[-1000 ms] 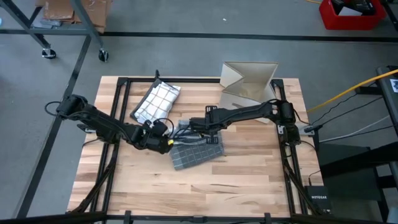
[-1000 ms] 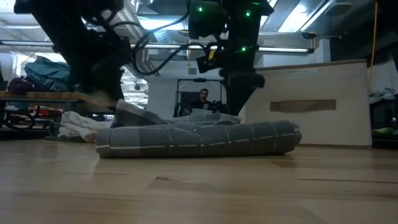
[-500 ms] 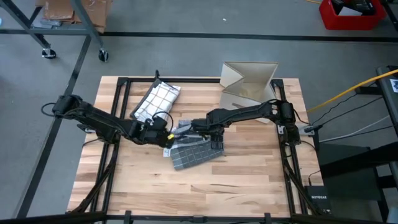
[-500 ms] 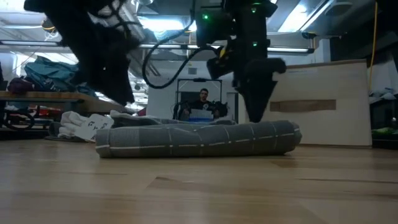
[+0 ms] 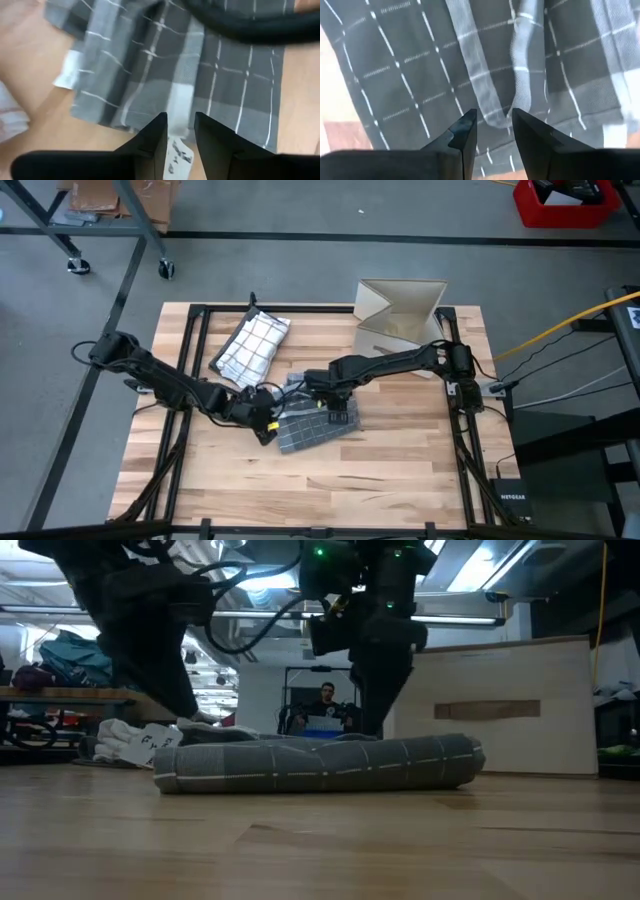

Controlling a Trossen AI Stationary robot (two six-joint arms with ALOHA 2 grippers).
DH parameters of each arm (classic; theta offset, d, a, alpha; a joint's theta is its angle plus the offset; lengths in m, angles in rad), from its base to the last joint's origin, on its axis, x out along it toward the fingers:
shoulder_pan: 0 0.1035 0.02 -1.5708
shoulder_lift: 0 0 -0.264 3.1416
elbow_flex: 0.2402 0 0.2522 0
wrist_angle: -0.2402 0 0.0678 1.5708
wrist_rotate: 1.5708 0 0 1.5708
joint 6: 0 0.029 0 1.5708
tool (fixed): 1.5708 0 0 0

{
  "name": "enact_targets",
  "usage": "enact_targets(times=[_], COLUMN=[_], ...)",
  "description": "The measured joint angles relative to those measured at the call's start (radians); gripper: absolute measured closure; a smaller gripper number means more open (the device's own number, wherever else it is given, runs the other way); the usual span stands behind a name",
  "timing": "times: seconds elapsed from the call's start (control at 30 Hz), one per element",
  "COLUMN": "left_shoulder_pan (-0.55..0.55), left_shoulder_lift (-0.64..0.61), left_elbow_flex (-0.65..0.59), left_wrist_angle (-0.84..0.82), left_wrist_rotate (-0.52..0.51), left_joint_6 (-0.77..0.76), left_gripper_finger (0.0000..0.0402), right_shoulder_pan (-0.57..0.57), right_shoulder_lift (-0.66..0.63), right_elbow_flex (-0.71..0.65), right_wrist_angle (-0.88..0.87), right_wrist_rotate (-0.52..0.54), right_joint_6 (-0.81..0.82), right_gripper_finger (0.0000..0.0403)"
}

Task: Fold towel
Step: Fold the gray white kitchen towel

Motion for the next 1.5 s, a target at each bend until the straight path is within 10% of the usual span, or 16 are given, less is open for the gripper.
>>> enact_targets(times=[0.77, 1.23, 1.5], left_shoulder_pan=[0.063, 0.218, 0.245], left_shoulder_lift=[0.143, 0.144, 0.141], left_elbow_flex=[-0.001, -0.001, -0.001], left_wrist_angle=[0.01, -0.004, -0.003], left_wrist_rotate=[-0.285, -0.291, -0.182], left_joint_6=[-0.019, 0.113, 0.133], left_gripper_finger=[0.0358, 0.0335, 0.0251], right_shoulder_pan=[-0.042, -0.171, -0.198], right_shoulder_lift=[0.065, 0.067, 0.065], right_elbow_flex=[-0.003, -0.004, 0.053], right_wrist_angle=[0.194, 0.203, -0.012], right_wrist_rotate=[0.429, 0.478, 0.235], right_joint_6=[-0.001, -0.05, -0.074], right_gripper_finger=[0.0276, 0.0276, 0.0276])
